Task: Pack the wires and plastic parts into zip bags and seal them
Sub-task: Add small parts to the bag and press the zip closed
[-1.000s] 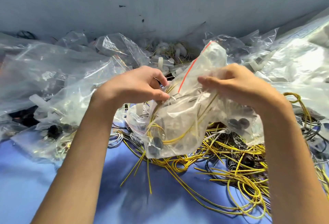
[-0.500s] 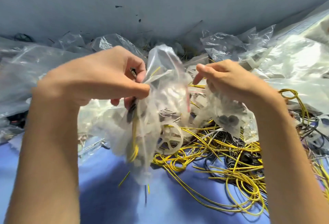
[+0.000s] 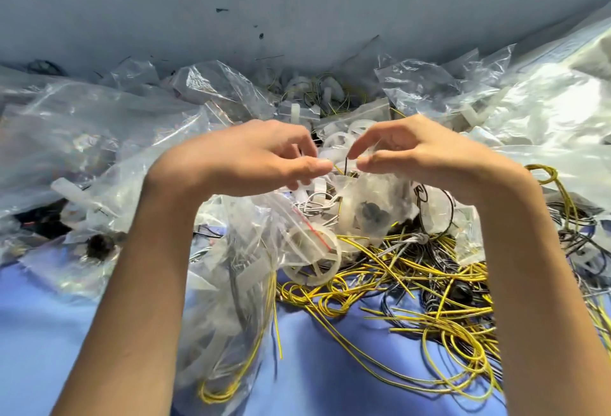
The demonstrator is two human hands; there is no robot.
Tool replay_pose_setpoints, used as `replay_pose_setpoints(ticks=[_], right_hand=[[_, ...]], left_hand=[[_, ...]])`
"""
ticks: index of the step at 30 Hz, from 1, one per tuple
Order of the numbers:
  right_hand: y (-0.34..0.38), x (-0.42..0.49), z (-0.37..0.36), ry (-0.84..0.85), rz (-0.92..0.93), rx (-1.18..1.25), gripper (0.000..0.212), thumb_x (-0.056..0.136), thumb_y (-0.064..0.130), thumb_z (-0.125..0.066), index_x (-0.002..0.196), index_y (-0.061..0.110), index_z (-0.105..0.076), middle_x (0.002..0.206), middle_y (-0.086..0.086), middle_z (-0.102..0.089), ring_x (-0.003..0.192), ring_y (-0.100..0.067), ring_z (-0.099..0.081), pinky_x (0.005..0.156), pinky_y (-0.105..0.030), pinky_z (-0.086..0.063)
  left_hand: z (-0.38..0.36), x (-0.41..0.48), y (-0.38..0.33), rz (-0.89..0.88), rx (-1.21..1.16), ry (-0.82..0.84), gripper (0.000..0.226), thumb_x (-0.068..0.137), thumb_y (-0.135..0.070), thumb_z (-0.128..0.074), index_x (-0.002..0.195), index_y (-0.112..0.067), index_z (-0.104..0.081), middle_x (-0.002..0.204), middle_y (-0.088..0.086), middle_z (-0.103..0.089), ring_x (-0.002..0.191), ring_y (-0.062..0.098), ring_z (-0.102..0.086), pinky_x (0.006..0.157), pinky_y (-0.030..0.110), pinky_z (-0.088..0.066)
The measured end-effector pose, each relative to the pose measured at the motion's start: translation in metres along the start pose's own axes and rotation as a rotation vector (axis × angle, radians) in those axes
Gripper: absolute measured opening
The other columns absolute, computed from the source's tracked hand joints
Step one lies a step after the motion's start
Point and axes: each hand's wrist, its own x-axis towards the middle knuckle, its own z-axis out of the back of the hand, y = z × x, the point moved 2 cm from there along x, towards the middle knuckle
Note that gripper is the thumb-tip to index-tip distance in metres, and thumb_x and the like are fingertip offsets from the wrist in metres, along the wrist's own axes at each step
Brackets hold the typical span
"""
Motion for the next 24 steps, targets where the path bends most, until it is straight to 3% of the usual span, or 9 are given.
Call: replay_pose_setpoints(ticks=[2, 5, 8, 10, 13, 15, 19, 22, 24], right_hand=[[0.004, 0.000, -0.001, 0.028, 0.039, 0.027, 0.015, 0.085, 0.014, -0.061, 0.093, 0.023, -0.071, 0.067, 0.009, -0.064, 0.064, -0.008, -0.052, 0.060, -0.030, -0.036], [0.010, -0.001, -0.002, 0.002, 0.110, 0.131, 0.013, 0.088, 0.009, -0.061, 0.091, 0.016, -0.072, 0.080, -0.017, -0.066, 0.070, -0.018, -0.050, 0.065, -0.032, -0.036], [0.012, -0.001, -0.002, -0.025, 0.147, 0.223, 0.007, 0.089, 0.016, -0.064, 0.089, 0.017, -0.071, 0.074, -0.003, -0.067, 0.070, -0.009, -0.057, 0.067, -0.025, -0.044], [0.013, 0.000, -0.002, -0.060, 0.153, 0.308, 0.010, 0.091, 0.011, -0.061, 0.086, 0.014, -0.069, 0.064, 0.006, -0.061, 0.060, -0.005, -0.057, 0.061, -0.019, -0.048], [0.017, 0.000, -0.002, -0.127, 0.139, 0.388, 0.009, 0.092, 0.008, -0.059, 0.086, 0.009, -0.066, 0.061, 0.006, -0.062, 0.055, -0.008, -0.062, 0.059, -0.020, -0.054], [0.019, -0.001, 0.000, -0.171, 0.110, 0.444, 0.009, 0.092, 0.016, -0.059, 0.092, 0.009, -0.064, 0.070, 0.002, -0.064, 0.063, -0.011, -0.066, 0.063, -0.024, -0.057], [0.012, -0.001, 0.004, -0.162, -0.022, 0.394, 0.053, 0.070, 0.059, -0.056, 0.106, 0.021, -0.061, 0.105, 0.002, -0.067, 0.092, -0.015, -0.069, 0.087, -0.041, -0.055], [0.007, -0.003, 0.001, -0.035, -0.111, 0.382, 0.067, 0.055, 0.070, -0.056, 0.108, 0.029, -0.057, 0.107, 0.003, -0.068, 0.086, -0.014, -0.071, 0.084, -0.040, -0.057], [0.003, -0.004, -0.001, 0.017, -0.113, 0.417, 0.069, 0.050, 0.061, -0.067, 0.110, 0.029, -0.055, 0.101, 0.003, -0.071, 0.084, -0.016, -0.072, 0.077, -0.034, -0.059]], left_hand=[[-0.006, 0.003, -0.006, -0.043, -0.082, 0.028, 0.060, 0.063, -0.072, -0.052, 0.102, -0.027, -0.061, 0.094, -0.006, -0.072, 0.088, 0.004, -0.067, 0.089, 0.035, -0.052], [-0.016, 0.011, -0.008, -0.045, -0.090, 0.075, 0.069, 0.058, -0.074, -0.052, 0.108, -0.027, -0.058, 0.102, -0.005, -0.071, 0.094, 0.005, -0.066, 0.093, 0.035, -0.051], [-0.021, 0.015, -0.006, -0.042, -0.089, 0.037, 0.061, 0.065, -0.068, -0.067, 0.106, -0.024, -0.056, 0.111, 0.000, -0.067, 0.100, 0.012, -0.064, 0.093, 0.038, -0.050], [-0.021, 0.015, -0.005, -0.088, -0.135, 0.006, 0.046, 0.074, -0.046, -0.074, 0.100, -0.012, -0.058, 0.101, 0.007, -0.069, 0.092, 0.022, -0.066, 0.084, 0.042, -0.053], [-0.018, 0.014, -0.006, -0.153, -0.299, -0.053, 0.020, 0.075, -0.020, -0.071, 0.081, -0.009, -0.056, 0.081, 0.015, -0.068, 0.064, 0.021, -0.057, 0.059, 0.032, -0.047], [-0.015, 0.014, -0.008, -0.170, -0.388, -0.108, 0.018, 0.075, -0.013, -0.070, 0.073, -0.011, -0.052, 0.069, 0.014, -0.063, 0.056, 0.011, -0.051, 0.053, 0.023, -0.041], [-0.013, 0.019, -0.008, -0.150, -0.542, -0.227, 0.028, 0.087, 0.002, -0.061, 0.067, -0.012, -0.047, 0.050, -0.011, -0.052, 0.045, 0.000, -0.048, 0.045, 0.013, -0.039], [-0.011, 0.021, -0.005, -0.097, -0.633, -0.391, 0.030, 0.087, 0.002, -0.061, 0.064, -0.013, -0.048, 0.049, -0.009, -0.053, 0.045, 0.001, -0.051, 0.048, 0.017, -0.043], [-0.008, 0.022, -0.003, -0.065, -0.742, -0.448, 0.030, 0.088, 0.003, -0.059, 0.065, -0.011, -0.049, 0.052, -0.008, -0.059, 0.047, 0.003, -0.057, 0.051, 0.020, -0.052]])
